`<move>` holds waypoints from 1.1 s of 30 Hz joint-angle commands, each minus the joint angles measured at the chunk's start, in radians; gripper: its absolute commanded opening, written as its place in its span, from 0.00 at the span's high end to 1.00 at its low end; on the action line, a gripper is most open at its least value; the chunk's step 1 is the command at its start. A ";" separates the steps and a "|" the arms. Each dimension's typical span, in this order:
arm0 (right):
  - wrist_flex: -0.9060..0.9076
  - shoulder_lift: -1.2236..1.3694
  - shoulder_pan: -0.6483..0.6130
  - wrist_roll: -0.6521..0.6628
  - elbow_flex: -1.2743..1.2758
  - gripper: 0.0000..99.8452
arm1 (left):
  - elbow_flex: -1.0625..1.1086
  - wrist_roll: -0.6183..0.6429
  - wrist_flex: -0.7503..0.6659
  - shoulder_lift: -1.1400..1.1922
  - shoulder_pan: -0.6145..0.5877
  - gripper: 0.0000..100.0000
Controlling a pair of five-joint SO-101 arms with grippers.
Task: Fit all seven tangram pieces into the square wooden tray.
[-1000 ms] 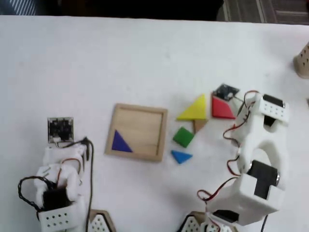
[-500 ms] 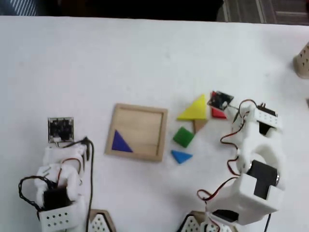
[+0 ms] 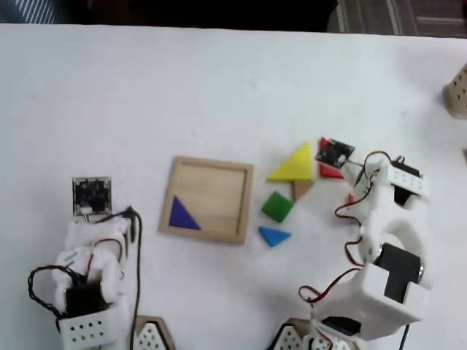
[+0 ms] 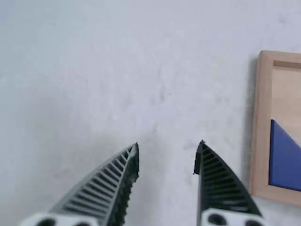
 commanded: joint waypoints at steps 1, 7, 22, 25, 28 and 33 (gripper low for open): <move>-0.001 -0.056 0.025 -0.037 -0.043 0.98 | -0.003 0.005 -0.032 -0.010 -0.010 0.79; 0.082 -0.056 0.030 -0.259 -0.149 0.98 | -0.003 0.005 -0.032 -0.010 -0.010 0.79; 0.630 -0.047 -0.087 -0.908 -0.494 0.98 | -0.003 0.005 -0.029 -0.010 -0.010 0.79; 0.694 -0.051 -0.193 -1.013 -0.502 0.98 | -0.003 0.005 -0.028 -0.010 -0.010 0.79; 0.704 -0.053 -0.314 -1.102 -0.502 0.98 | -0.003 0.005 -0.028 -0.010 -0.010 0.79; 0.653 -0.045 -0.545 -1.089 -0.517 0.98 | -0.003 0.003 -0.028 -0.010 -0.010 0.79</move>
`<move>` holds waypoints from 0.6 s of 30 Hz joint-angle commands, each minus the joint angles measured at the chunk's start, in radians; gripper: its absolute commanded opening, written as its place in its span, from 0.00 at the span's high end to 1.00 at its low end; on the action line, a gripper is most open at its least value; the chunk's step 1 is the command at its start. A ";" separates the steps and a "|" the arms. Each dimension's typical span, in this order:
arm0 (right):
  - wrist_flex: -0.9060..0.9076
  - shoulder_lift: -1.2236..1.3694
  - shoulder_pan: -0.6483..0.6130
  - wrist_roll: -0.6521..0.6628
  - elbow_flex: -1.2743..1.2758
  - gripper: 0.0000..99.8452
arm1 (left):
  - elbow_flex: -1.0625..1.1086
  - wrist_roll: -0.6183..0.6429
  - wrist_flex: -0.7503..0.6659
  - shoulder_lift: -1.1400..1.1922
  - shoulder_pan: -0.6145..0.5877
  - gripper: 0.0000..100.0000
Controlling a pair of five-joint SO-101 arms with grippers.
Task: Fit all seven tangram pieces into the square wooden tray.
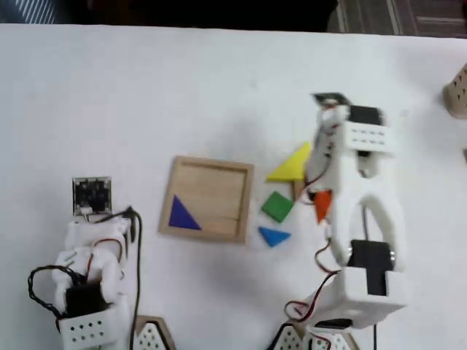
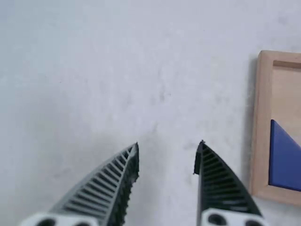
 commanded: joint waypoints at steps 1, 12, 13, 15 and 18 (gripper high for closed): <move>-0.044 -0.047 -0.183 0.031 -0.044 0.98 | -0.003 0.003 -0.028 -0.010 -0.010 0.79; -0.255 0.012 -0.585 0.175 -0.049 0.98 | -0.003 0.003 -0.029 -0.010 -0.012 0.79; -0.266 0.038 -0.622 0.227 -0.051 0.98 | -0.003 0.003 -0.029 -0.010 -0.012 0.79; -0.285 0.101 -0.687 0.316 -0.052 0.98 | -0.003 0.003 -0.029 -0.010 -0.012 0.79; -0.344 0.180 -0.740 0.376 -0.055 0.98 | -0.003 0.002 -0.029 -0.010 -0.012 0.79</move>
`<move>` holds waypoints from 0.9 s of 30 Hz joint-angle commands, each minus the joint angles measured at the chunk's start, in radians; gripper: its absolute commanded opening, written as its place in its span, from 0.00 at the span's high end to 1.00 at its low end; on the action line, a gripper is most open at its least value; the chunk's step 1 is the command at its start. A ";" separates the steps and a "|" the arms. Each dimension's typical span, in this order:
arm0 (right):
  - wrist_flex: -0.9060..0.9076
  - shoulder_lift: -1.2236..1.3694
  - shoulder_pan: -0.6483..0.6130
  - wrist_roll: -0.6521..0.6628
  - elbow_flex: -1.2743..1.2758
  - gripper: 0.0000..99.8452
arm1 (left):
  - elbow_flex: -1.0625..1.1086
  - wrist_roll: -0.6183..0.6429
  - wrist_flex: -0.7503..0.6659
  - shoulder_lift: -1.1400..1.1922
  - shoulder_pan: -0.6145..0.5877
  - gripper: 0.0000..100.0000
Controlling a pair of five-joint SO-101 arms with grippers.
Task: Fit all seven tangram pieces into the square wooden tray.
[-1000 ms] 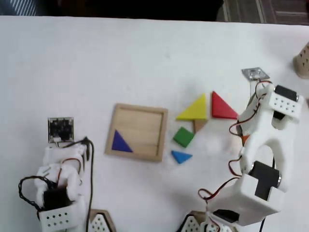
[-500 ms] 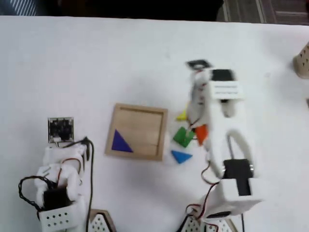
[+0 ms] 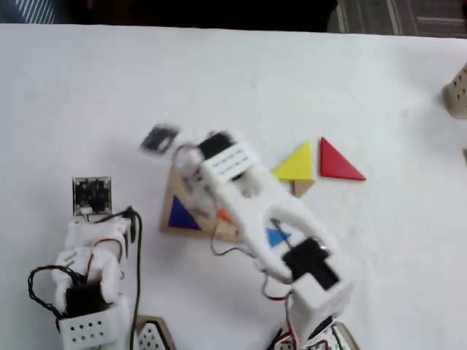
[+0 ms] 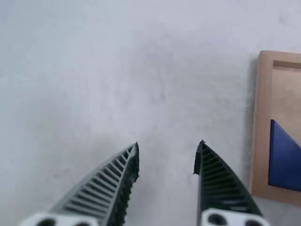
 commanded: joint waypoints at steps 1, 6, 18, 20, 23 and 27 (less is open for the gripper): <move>-0.068 0.050 -0.056 0.072 -0.058 0.98 | -0.003 0.002 -0.029 -0.010 -0.012 0.79; -0.070 0.108 -0.027 0.068 -0.150 0.98 | -0.003 0.002 -0.031 -0.010 -0.012 0.79; -0.085 0.186 0.012 0.066 -0.199 0.98 | -0.003 0.002 -0.031 -0.010 -0.012 0.79; -0.079 0.186 0.012 0.063 -0.199 0.98 | -0.003 0.002 -0.031 -0.010 -0.012 0.79; -0.077 0.185 0.019 -0.028 -0.199 0.98 | -0.003 0.002 -0.031 -0.010 -0.012 0.79; -0.062 0.191 0.053 -0.199 -0.252 0.98 | -0.003 0.002 -0.032 -0.010 -0.010 0.79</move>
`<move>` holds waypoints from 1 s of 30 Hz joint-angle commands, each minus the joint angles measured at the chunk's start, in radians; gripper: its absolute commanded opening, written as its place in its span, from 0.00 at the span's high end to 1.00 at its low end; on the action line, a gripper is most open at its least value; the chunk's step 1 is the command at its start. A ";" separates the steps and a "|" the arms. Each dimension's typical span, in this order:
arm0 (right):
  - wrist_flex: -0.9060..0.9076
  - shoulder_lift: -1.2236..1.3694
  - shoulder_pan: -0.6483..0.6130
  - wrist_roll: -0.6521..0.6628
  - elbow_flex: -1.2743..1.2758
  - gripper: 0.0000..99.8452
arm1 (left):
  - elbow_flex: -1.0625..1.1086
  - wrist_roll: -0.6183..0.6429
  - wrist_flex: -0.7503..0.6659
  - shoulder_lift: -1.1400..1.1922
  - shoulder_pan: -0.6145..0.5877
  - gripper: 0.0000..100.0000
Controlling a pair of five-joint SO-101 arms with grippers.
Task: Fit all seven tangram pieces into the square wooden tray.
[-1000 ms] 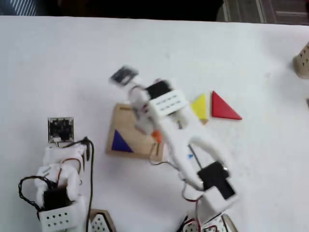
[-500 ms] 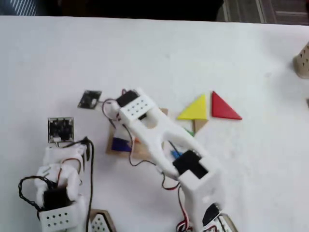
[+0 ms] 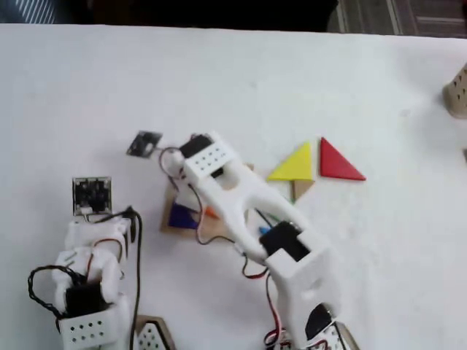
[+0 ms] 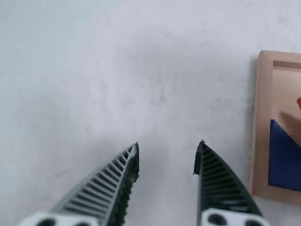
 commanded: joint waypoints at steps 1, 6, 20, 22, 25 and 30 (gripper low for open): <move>0.021 -0.013 0.048 -0.172 -0.101 0.98 | -0.003 0.002 -0.032 -0.010 -0.010 0.79; 0.047 -0.013 0.084 -0.236 -0.137 0.98 | -0.003 0.002 -0.032 -0.010 -0.010 0.79; 0.002 -0.010 0.114 -0.833 -0.132 0.98 | -0.003 0.002 -0.032 -0.010 -0.010 0.79; 0.002 -0.008 0.134 -0.944 -0.114 0.98 | -0.003 0.002 -0.032 -0.010 -0.010 0.79; 0.004 0.016 0.150 -1.057 -0.106 0.98 | -0.003 0.002 -0.032 -0.010 -0.010 0.79; 0.035 0.061 0.151 -1.042 -0.114 0.94 | -0.003 0.002 -0.031 -0.010 -0.010 0.79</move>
